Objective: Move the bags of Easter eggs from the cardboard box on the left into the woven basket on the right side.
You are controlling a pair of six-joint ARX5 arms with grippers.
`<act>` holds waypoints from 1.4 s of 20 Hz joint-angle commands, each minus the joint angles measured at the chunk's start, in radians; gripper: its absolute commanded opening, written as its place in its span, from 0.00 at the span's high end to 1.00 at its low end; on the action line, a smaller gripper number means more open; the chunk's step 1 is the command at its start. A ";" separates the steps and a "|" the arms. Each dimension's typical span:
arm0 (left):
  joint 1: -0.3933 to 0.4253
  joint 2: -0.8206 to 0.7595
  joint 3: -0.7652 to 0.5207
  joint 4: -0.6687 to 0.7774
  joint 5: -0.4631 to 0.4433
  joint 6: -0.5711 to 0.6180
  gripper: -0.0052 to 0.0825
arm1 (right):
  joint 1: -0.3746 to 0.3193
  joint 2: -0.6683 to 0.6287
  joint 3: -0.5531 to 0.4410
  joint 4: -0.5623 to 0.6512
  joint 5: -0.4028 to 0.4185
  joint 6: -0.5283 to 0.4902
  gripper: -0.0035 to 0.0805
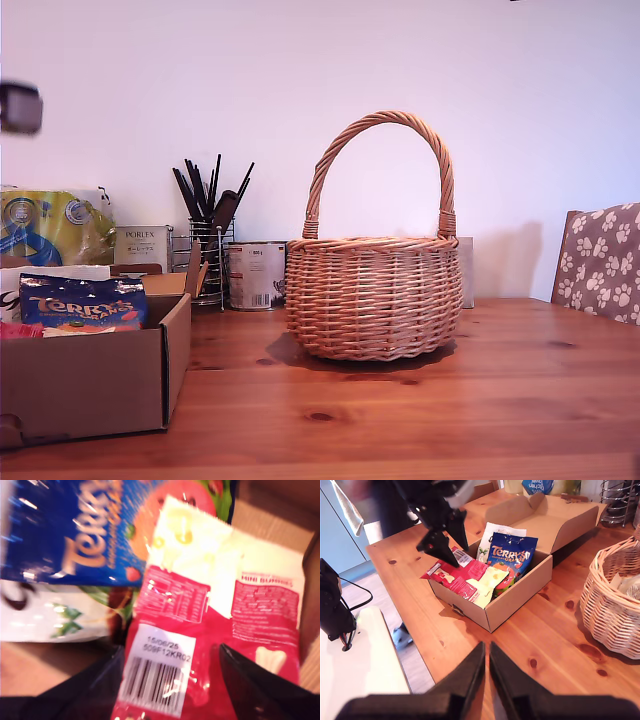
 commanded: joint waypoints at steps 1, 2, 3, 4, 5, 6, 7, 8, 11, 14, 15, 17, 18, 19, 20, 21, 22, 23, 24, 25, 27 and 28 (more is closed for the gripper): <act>0.003 0.024 -0.001 0.004 -0.003 0.010 0.31 | 0.003 0.003 0.003 0.000 -0.001 0.001 0.97; 0.003 0.038 -0.001 0.003 -0.003 0.010 0.31 | 0.003 0.003 0.003 0.000 -0.001 0.001 0.97; 0.003 0.051 -0.001 0.004 -0.003 0.010 0.31 | 0.003 0.003 0.003 0.000 -0.001 0.001 0.97; 0.003 0.063 -0.001 0.004 -0.003 0.010 0.31 | 0.003 0.003 0.003 0.000 -0.001 0.001 0.97; 0.003 0.074 -0.001 0.005 -0.003 0.011 0.31 | 0.003 0.003 0.003 0.000 -0.001 0.001 0.97; 0.003 0.085 -0.001 0.011 -0.002 0.011 0.31 | 0.003 0.003 0.003 0.000 -0.001 0.001 0.97; 0.003 0.096 -0.001 0.016 -0.002 0.011 0.31 | 0.003 0.003 0.003 0.000 -0.001 0.001 0.97; 0.004 0.113 -0.001 0.017 -0.002 0.010 0.31 | 0.003 0.003 0.003 0.000 -0.001 0.001 0.97; 0.003 0.170 0.000 -0.003 -0.003 -0.004 0.31 | 0.003 0.003 0.003 -0.005 -0.001 0.001 0.97; -0.003 0.186 0.002 -0.015 -0.003 -0.006 0.45 | 0.003 0.003 0.003 -0.006 -0.001 0.001 0.97; -0.003 0.185 0.003 -0.013 -0.003 -0.006 0.62 | 0.003 0.003 0.003 -0.006 -0.001 0.001 0.97; -0.003 0.185 0.016 -0.020 -0.003 -0.006 0.92 | 0.003 0.003 0.003 -0.006 -0.001 0.001 0.97; -0.003 0.184 0.030 -0.027 -0.003 -0.006 0.97 | 0.003 0.003 0.003 -0.007 -0.001 0.001 0.97; -0.004 0.183 0.048 -0.042 -0.003 -0.005 0.97 | 0.003 0.003 0.003 -0.007 -0.001 0.001 0.97; -0.005 0.183 0.070 -0.058 -0.003 -0.006 0.97 | 0.003 0.003 0.003 -0.007 -0.001 0.001 0.97; -0.005 0.183 0.101 -0.086 -0.003 -0.006 0.97 | 0.003 0.003 0.003 -0.007 -0.001 0.001 0.97; -0.007 0.183 0.135 -0.113 -0.003 -0.007 0.97 | 0.003 0.003 0.003 -0.007 -0.001 0.001 0.97; -0.008 0.182 0.173 -0.144 -0.003 -0.025 0.97 | 0.003 0.003 0.003 -0.007 -0.001 0.001 0.97; -0.008 0.181 0.209 -0.174 -0.003 -0.037 0.97 | 0.003 0.003 0.003 -0.007 -0.001 0.001 0.97; -0.008 0.181 0.241 -0.201 -0.003 -0.057 0.97 | 0.003 0.003 0.003 -0.008 -0.001 0.002 0.97; -0.017 0.179 0.308 -0.260 -0.002 -0.080 0.97 | 0.003 0.003 0.003 -0.008 -0.001 0.002 0.97; -0.022 0.176 0.335 -0.279 -0.002 -0.080 0.97 | 0.003 0.003 0.003 -0.008 -0.001 0.002 0.97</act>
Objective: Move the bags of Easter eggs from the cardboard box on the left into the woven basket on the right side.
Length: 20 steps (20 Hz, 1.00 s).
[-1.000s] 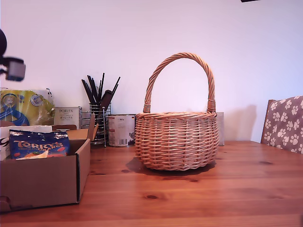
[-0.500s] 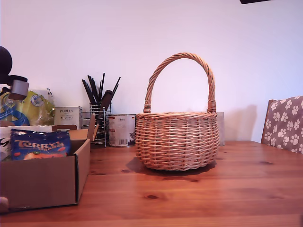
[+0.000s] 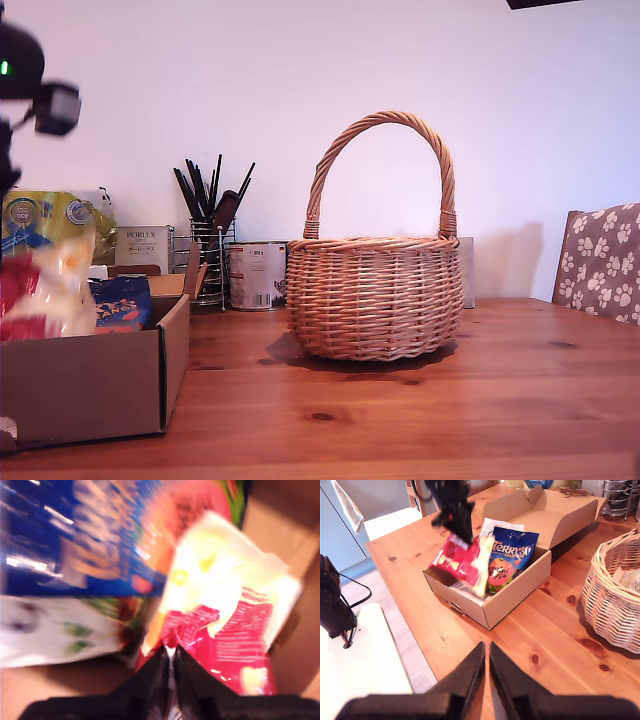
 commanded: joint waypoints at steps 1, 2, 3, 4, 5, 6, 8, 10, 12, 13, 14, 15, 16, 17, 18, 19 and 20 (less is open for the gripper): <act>-0.013 0.006 0.022 -0.025 0.002 -0.007 0.97 | 0.003 0.000 0.003 0.003 -0.001 0.004 0.97; -0.021 0.006 0.041 -0.036 0.009 -0.007 0.97 | 0.003 0.000 0.003 0.003 -0.001 0.004 0.97; -0.030 0.006 0.057 -0.040 0.026 -0.016 0.97 | 0.003 0.000 0.003 0.003 -0.001 0.004 0.97; -0.039 0.006 0.071 -0.038 0.048 -0.030 0.97 | 0.003 0.000 0.003 0.002 -0.001 0.004 0.97; -0.049 0.006 0.080 -0.034 0.058 -0.030 0.97 | 0.003 0.000 0.003 0.000 -0.001 0.004 0.97; -0.059 0.006 0.083 -0.025 0.058 -0.029 0.97 | 0.003 0.000 0.003 0.000 -0.001 0.004 0.97; -0.076 0.007 0.083 0.025 0.054 -0.029 0.97 | 0.003 0.000 0.003 0.000 -0.001 0.004 0.97; -0.079 0.011 0.083 0.097 0.047 -0.029 0.97 | 0.003 0.000 0.003 -0.001 -0.001 0.004 0.97; -0.079 0.011 0.083 0.145 0.050 -0.033 0.97 | 0.003 0.000 0.003 -0.001 -0.001 0.004 0.97; -0.079 0.011 0.083 0.149 0.056 -0.033 0.97 | 0.003 0.000 0.003 -0.002 -0.001 0.004 0.97; -0.079 0.016 0.083 0.146 0.057 -0.033 0.97 | 0.003 0.000 0.003 -0.004 -0.001 0.004 0.97; -0.079 0.021 0.080 0.145 0.053 -0.031 0.90 | 0.003 0.000 0.003 -0.004 -0.001 0.004 0.97; -0.079 0.030 0.080 0.145 0.053 -0.029 0.77 | 0.003 0.000 0.003 -0.004 -0.001 0.004 0.97; -0.079 0.041 0.079 0.146 0.054 -0.029 0.59 | 0.003 0.000 0.003 -0.004 -0.001 0.004 0.97; -0.079 0.054 0.079 0.148 0.054 -0.025 0.47 | 0.003 0.000 0.003 -0.005 -0.001 0.004 0.97; -0.079 0.070 0.079 0.148 0.054 -0.011 0.40 | 0.003 0.000 0.003 -0.006 -0.001 0.004 0.97; -0.080 0.089 0.079 0.148 0.054 0.008 0.39 | 0.003 0.000 0.003 -0.008 0.000 0.004 0.97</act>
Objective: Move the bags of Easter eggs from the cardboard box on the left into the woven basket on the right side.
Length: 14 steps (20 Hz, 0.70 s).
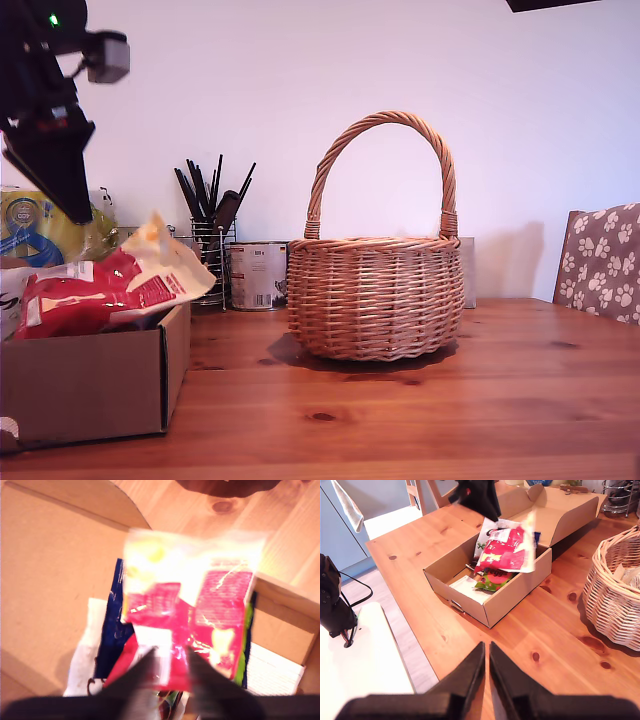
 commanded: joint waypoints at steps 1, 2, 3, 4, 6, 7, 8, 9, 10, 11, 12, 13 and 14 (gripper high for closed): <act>-0.005 0.062 -0.002 0.001 0.001 0.038 0.39 | 0.003 0.000 0.003 -0.004 0.000 0.000 0.97; -0.009 0.080 -0.002 0.006 -0.003 0.058 0.39 | 0.003 0.000 0.003 -0.010 0.000 0.000 0.97; -0.009 0.096 -0.002 0.014 -0.020 0.079 0.39 | 0.003 0.000 0.003 -0.016 0.000 0.000 0.97; -0.009 0.108 -0.002 0.026 -0.045 0.089 0.39 | 0.003 0.000 0.003 -0.022 0.000 0.000 0.97; -0.009 0.125 -0.002 0.026 -0.046 0.082 0.39 | 0.003 0.000 0.003 -0.022 0.000 -0.001 0.97; -0.009 0.135 -0.002 0.006 -0.019 0.082 0.39 | 0.002 0.000 0.003 -0.021 0.000 -0.007 0.97; -0.009 0.143 -0.003 -0.017 0.000 0.082 0.39 | 0.002 0.000 0.003 -0.021 0.000 -0.007 0.97; -0.009 0.158 -0.003 -0.037 0.023 0.080 0.38 | 0.002 0.000 0.003 -0.021 0.000 -0.007 0.97; -0.009 0.170 -0.004 -0.056 0.038 0.068 0.37 | 0.002 0.000 0.003 -0.021 0.000 -0.007 0.97; -0.010 0.188 -0.005 -0.072 0.047 0.041 0.35 | 0.002 0.000 0.003 -0.020 0.000 -0.007 0.97; -0.013 0.203 -0.005 -0.089 0.050 0.026 0.35 | 0.002 0.000 0.003 -0.018 0.000 -0.007 0.97; -0.021 0.217 -0.010 -0.095 0.050 0.019 0.35 | 0.002 0.000 0.003 -0.015 0.000 -0.008 0.97; -0.030 0.230 -0.016 -0.098 0.049 0.015 0.35 | 0.002 0.000 0.003 -0.013 0.000 -0.007 0.97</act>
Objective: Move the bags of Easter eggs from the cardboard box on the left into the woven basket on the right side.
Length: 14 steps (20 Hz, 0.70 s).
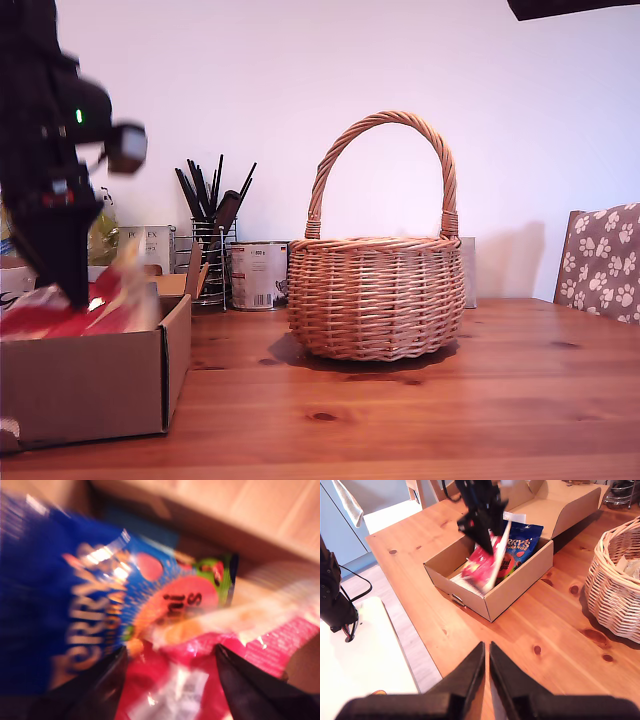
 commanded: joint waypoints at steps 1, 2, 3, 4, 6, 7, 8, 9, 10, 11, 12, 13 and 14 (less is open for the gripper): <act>-0.019 0.037 -0.024 -0.003 0.003 -0.013 0.35 | 0.002 0.000 0.003 0.010 0.000 -0.004 0.97; -0.027 0.052 -0.033 -0.003 0.000 -0.013 0.35 | 0.002 0.000 0.003 0.010 0.000 -0.004 0.97; -0.034 0.067 -0.045 -0.002 -0.012 -0.013 0.35 | 0.002 0.000 0.003 0.009 0.000 -0.004 0.97; -0.044 0.080 -0.060 -0.002 -0.027 -0.013 0.35 | 0.002 0.000 0.003 0.009 0.000 -0.004 0.97; -0.057 0.100 -0.068 -0.008 -0.049 -0.013 0.35 | 0.002 0.000 0.003 0.009 0.000 -0.004 0.97; -0.061 0.100 -0.068 -0.010 -0.049 -0.013 0.35 | 0.002 0.000 0.003 0.009 0.000 -0.004 0.97; -0.062 0.100 -0.068 -0.011 -0.049 -0.013 0.36 | 0.002 0.000 0.003 0.009 0.000 -0.004 0.97; -0.062 0.100 -0.068 -0.018 -0.049 -0.013 0.39 | 0.002 0.000 0.003 0.010 0.000 -0.004 0.97; -0.062 0.100 -0.068 -0.030 -0.049 -0.013 0.46 | 0.002 0.000 0.003 0.010 0.000 -0.004 0.97; -0.061 0.100 -0.068 -0.043 -0.049 -0.013 0.58 | 0.002 0.000 0.003 0.009 0.000 -0.004 0.97; -0.061 0.100 -0.068 -0.053 -0.049 -0.013 0.71 | 0.002 0.000 0.003 0.009 0.000 -0.004 0.97; -0.061 0.100 -0.068 -0.064 -0.049 -0.013 0.85 | 0.002 0.000 0.003 0.010 0.000 -0.003 0.97; -0.061 0.100 -0.068 -0.070 -0.048 -0.013 0.95 | 0.002 0.000 0.003 0.010 0.000 -0.003 0.97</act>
